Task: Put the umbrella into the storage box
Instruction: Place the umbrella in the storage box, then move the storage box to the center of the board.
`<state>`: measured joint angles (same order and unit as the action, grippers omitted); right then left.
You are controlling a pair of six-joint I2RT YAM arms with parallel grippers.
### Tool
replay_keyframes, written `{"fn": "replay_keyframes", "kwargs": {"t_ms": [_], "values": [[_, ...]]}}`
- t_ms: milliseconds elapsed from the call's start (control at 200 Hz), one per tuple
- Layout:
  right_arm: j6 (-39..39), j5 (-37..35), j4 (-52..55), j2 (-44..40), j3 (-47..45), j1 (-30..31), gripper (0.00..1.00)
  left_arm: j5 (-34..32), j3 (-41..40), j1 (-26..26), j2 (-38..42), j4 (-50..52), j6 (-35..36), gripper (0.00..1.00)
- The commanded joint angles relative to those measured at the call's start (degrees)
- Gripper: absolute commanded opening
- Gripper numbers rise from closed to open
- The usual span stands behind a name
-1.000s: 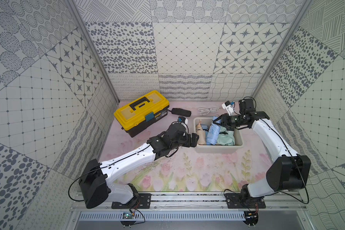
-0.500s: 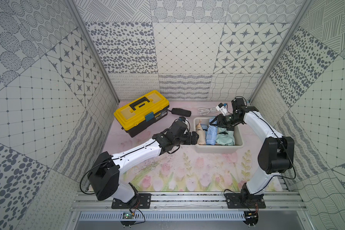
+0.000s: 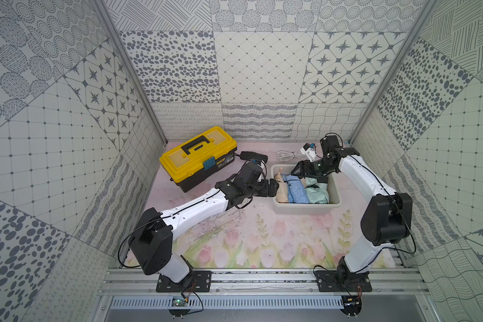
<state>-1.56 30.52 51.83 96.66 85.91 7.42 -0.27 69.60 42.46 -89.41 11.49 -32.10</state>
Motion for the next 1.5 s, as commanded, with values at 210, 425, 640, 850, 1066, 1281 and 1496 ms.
{"fn": "replay_keyframes", "kwargs": {"t_ms": [210, 425, 640, 850, 1066, 1281, 1496], "values": [[-5.12, -7.60, -20.79, -20.57, -16.91, -0.04, 0.74, -4.98, 12.27, -4.27, -9.27, 5.40, 35.41, 0.97], [-7.31, -12.00, -27.05, -27.96, -22.65, -0.04, 0.76, -4.44, 21.78, -6.98, -20.42, 6.93, 57.15, 0.97], [-8.93, -14.73, -27.41, -27.86, -22.35, -0.08, 0.77, -6.62, 31.83, -11.27, -30.14, 6.78, 60.22, 0.98], [-11.28, -16.28, -28.23, -25.55, -21.62, -0.13, 0.77, -8.63, 49.48, -12.66, -40.23, 16.91, 44.82, 0.99], [-12.23, -16.19, -28.28, -22.72, -20.44, -0.12, 0.77, -3.34, 60.19, -12.74, -46.46, 23.37, 37.35, 0.96], [-11.80, -17.26, -28.38, -22.20, -20.56, -0.26, 0.77, 6.06, 47.25, -11.22, -39.90, 16.48, 39.08, 0.83], [-12.37, -17.25, -28.40, -22.91, -21.79, -0.43, 0.77, 14.66, 35.00, -9.38, -31.45, 11.52, 30.35, 0.51]]}}
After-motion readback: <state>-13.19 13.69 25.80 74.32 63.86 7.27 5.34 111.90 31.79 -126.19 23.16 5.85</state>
